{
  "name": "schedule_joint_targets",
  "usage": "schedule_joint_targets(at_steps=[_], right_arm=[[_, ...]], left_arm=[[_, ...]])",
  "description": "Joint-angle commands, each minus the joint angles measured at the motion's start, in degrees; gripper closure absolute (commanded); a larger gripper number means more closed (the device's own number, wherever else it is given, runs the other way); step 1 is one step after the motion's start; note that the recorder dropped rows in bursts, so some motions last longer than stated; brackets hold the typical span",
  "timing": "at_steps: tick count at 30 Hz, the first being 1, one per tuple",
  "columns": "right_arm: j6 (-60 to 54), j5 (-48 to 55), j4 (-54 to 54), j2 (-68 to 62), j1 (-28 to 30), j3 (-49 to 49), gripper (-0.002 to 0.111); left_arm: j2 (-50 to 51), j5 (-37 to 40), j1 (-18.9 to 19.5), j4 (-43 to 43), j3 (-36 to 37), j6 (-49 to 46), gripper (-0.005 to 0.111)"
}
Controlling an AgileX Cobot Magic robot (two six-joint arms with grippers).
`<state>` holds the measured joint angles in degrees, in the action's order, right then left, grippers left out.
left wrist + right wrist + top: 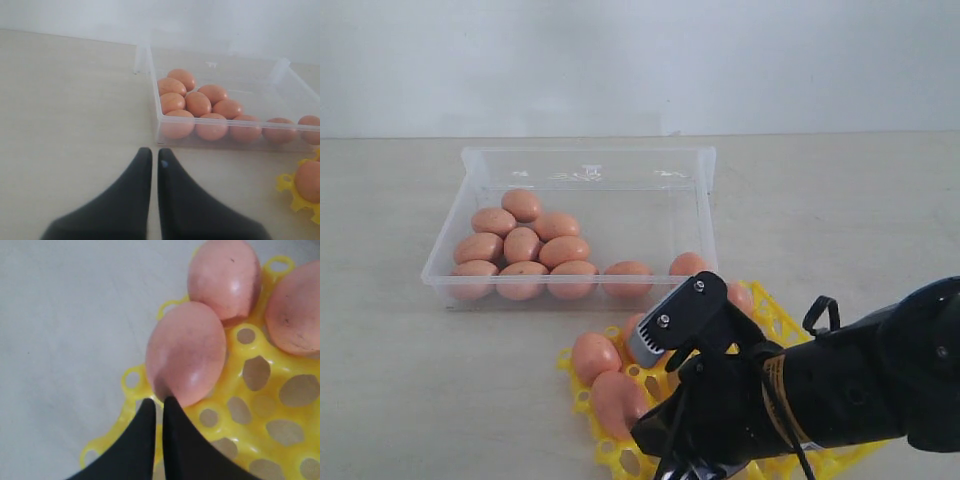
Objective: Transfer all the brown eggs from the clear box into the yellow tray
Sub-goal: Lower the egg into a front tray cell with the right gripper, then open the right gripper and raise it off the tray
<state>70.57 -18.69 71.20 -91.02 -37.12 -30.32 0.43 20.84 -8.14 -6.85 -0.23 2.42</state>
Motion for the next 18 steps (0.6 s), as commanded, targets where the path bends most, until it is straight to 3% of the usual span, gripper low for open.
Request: schedule_joint_targets(at_steps=[1, 18], right_arm=[[-0.71, 0.86, -1.69, 0.47, -0.08, -0.14, 0.108], [4.29, 0.32, -1.08, -5.37, -0.08, -4.80, 0.108]], left_arm=[[0.24, -0.53, -0.13, 0.24, 0.23, -0.24, 0.103], [0.24, -0.53, -0.13, 0.24, 0.23, -0.24, 0.103]])
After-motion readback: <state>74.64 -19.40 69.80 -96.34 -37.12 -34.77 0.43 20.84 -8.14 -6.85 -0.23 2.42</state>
